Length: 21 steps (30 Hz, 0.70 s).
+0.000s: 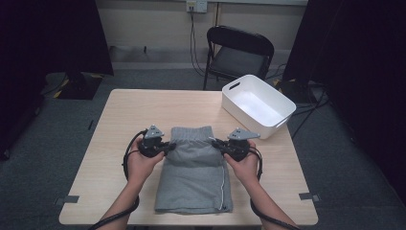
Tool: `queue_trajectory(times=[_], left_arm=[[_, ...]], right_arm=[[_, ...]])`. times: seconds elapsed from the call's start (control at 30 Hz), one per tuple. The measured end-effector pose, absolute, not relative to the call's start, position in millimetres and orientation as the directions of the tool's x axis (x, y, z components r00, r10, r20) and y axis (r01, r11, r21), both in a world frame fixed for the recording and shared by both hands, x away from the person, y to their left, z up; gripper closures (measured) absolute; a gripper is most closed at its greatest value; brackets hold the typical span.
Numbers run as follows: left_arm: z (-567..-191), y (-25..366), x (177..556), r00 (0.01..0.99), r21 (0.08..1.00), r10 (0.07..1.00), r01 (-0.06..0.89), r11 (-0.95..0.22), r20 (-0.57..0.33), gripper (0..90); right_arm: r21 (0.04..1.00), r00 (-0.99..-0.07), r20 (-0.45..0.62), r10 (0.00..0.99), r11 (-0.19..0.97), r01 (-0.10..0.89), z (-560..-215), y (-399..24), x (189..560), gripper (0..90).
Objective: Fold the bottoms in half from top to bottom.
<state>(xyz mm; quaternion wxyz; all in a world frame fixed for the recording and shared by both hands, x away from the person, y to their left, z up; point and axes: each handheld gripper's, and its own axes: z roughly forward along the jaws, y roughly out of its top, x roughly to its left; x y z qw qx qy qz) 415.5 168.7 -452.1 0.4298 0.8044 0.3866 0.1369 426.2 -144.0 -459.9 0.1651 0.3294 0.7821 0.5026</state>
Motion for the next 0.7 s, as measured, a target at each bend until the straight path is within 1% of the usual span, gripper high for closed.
queue_trajectory(times=[0.2, 0.3, 0.5, 0.7], left_arm=[[-468, 169, 398, 0.672, 0.757, 0.725, 0.548, -0.354, -0.148, 83.7], [-477, 168, 391, 0.677, 0.739, 0.718, 0.565, -0.367, -0.16, 83.7], [-485, 166, 385, 0.667, 0.69, 0.717, 0.616, -0.379, -0.202, 83.7], [-489, 162, 385, 0.665, 0.683, 0.725, 0.615, -0.393, -0.181, 83.3]], right_arm=[[0.866, -0.743, 0.092, 0.663, 0.316, 0.389, -473, -145, 403, 85.3], [0.839, -0.739, 0.115, 0.663, 0.334, 0.43, -481, -146, 393, 85.2], [0.798, -0.732, 0.152, 0.664, 0.355, 0.487, -495, -147, 387, 85.0], [0.796, -0.725, 0.143, 0.673, 0.358, 0.489, -502, -144, 385, 85.0]])
